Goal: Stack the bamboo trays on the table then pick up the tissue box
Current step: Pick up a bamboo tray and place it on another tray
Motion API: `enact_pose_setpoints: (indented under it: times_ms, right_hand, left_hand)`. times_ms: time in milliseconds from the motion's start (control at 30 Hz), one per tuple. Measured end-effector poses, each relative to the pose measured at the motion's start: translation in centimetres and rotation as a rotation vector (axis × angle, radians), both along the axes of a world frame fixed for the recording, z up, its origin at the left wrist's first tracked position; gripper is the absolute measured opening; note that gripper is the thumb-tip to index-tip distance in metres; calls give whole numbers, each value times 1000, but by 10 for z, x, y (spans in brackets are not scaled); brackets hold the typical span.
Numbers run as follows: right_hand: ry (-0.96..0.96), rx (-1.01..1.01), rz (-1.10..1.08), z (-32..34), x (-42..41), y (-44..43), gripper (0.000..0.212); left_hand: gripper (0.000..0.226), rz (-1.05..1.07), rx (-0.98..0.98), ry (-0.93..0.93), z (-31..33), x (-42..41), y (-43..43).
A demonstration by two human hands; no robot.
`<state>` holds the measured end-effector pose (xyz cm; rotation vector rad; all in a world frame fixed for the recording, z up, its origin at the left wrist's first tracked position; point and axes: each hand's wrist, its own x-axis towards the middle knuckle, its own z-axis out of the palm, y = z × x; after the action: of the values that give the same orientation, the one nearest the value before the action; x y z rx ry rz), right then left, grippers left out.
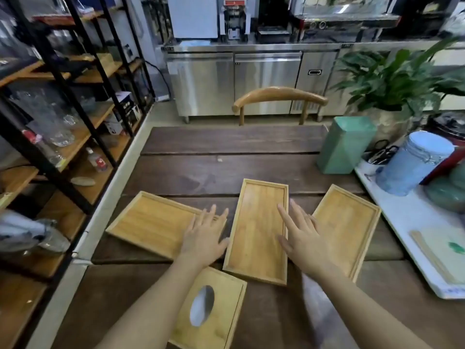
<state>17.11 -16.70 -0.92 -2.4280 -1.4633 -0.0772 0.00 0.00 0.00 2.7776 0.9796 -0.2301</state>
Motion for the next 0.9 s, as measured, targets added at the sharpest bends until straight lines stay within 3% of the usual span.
enact_pose_setpoints:
  times_ms: [133, 400, 533, 633, 733, 900]
  right_hand:
    - [34, -159, -43, -21, -7, -7, 70]
    - [324, -306, -220, -33, -20, 1, 63]
    - [594, -229, -350, -24, -29, 17, 72]
    - [848, -37, -481, -15, -30, 26, 74]
    - [1140, 188, -575, -10, -27, 31, 75]
    - [1393, 269, -661, -4, -18, 39, 78]
  left_hand:
    - [68, -34, -339, 229, 1, 6, -3]
    - [73, 202, -464, 297, -1, 30, -36]
    - [69, 550, -801, -9, 7, 43, -36]
    - [61, 725, -983, -200, 14, 43, -29]
    - [61, 796, -1035, -212, 17, 37, -20]
    - [55, 833, -1023, -248, 13, 32, -19]
